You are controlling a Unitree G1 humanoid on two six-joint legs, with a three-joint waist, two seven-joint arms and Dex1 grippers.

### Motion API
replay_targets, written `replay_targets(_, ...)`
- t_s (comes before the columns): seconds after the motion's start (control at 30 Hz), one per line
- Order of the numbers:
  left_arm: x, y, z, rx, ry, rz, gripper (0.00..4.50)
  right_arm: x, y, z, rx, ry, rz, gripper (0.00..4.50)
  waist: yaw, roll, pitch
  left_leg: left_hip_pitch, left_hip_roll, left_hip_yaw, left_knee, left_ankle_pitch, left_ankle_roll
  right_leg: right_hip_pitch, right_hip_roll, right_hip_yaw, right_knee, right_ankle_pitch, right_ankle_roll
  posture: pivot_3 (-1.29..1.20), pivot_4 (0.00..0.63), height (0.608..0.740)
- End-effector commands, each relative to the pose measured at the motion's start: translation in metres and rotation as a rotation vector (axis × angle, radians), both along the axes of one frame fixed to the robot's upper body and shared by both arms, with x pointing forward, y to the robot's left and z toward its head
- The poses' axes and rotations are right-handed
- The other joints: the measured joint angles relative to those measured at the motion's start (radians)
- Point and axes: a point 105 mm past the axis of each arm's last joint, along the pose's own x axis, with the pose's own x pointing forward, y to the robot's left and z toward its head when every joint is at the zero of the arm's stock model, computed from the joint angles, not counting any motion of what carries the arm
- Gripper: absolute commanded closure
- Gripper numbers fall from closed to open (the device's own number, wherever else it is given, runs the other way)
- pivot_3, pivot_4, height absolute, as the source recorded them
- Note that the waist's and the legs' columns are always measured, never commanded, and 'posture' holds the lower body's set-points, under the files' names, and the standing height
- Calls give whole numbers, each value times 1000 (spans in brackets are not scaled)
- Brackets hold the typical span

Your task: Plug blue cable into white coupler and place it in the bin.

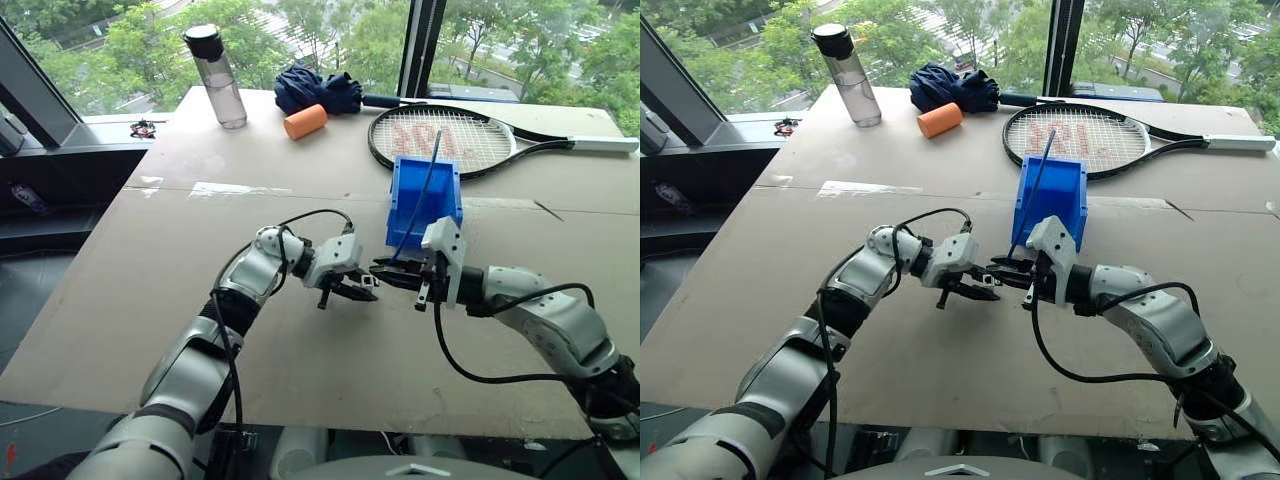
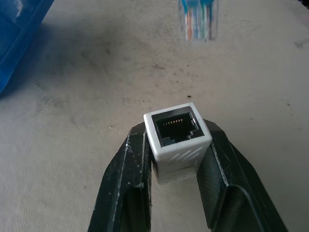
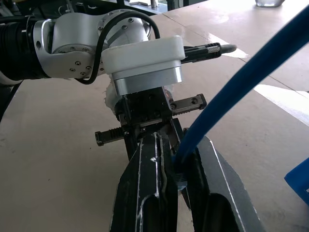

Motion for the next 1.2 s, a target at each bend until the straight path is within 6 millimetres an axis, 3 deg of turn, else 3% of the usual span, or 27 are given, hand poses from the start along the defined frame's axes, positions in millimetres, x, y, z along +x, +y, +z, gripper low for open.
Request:
replay_targets(0.03,3,-5,4,25,-69,-85,3820,-2,7,6,2,-52,63,4500,-1,0,0,0,0,0,0,0,0,0,0,0,0,0,0,0,150,740)
replay_targets(0.27,2,-11,3,27,-93,-139,3820,8,10,-6,-40,-51,51,4500,-8,0,0,0,1,0,0,0,0,0,1,0,1,0,0,0,150,740)
replay_targets(0.5,-1,-11,2,33,-102,-167,3820,13,-2,-29,-130,-22,42,4500,-11,0,0,0,1,-1,0,0,0,0,1,0,1,0,0,0,150,740)
replay_targets(0.63,-1,-11,3,30,-102,-165,3820,14,-4,-31,-142,-23,51,4500,-13,0,0,1,1,-1,0,0,0,0,1,0,1,0,0,0,150,740)
replay_targets(1.2,-1,-18,5,6,-84,-142,3820,4,2,-78,-395,-22,158,4500,-21,0,-1,4,1,-2,0,0,0,3,1,-1,2,0,0,0,150,740)
